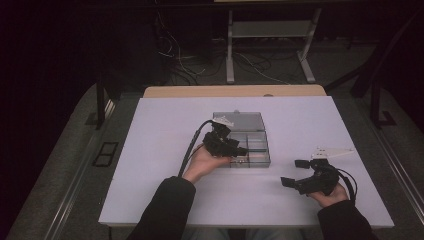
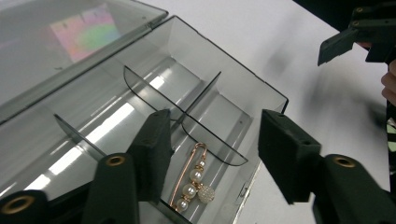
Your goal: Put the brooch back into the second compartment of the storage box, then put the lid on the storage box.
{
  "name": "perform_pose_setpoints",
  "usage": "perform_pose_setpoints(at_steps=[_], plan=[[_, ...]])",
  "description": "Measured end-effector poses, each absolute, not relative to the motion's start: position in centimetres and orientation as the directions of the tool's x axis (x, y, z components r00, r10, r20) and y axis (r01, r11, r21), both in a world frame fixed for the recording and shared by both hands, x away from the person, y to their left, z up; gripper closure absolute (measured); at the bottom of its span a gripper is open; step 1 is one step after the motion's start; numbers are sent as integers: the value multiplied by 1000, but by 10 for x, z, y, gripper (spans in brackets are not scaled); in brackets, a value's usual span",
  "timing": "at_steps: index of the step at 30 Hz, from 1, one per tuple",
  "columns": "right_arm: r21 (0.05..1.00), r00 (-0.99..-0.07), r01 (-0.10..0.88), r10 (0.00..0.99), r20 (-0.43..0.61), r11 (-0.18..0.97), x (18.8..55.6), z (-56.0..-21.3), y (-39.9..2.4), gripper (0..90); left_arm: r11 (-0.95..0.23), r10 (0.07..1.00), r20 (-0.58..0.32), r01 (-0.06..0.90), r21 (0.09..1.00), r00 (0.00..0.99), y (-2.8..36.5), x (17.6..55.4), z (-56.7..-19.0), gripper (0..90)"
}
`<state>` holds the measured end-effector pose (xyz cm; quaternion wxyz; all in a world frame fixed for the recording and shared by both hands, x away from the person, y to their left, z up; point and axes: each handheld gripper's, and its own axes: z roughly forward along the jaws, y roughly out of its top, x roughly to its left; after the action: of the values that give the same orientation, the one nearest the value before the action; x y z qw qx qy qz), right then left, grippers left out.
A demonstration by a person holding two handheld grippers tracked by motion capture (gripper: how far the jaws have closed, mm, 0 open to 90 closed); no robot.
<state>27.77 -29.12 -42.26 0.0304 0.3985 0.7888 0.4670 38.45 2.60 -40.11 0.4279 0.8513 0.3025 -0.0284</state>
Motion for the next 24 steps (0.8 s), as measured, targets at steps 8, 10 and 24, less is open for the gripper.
perform_pose_setpoints(at_steps=[8,10,24], plan=[[749,-688,603,655,313,275,284,-419,-286,4,-399,484,-320,531,748,814,41,384,-389,275],[749,-692,600,653,309,280,286,-417,-284,4,-390,481,-336,541,746,810,44,386,-386,229],[767,-713,570,642,282,295,309,-391,-274,4,-378,538,-324,566,733,778,64,392,-376,0]])
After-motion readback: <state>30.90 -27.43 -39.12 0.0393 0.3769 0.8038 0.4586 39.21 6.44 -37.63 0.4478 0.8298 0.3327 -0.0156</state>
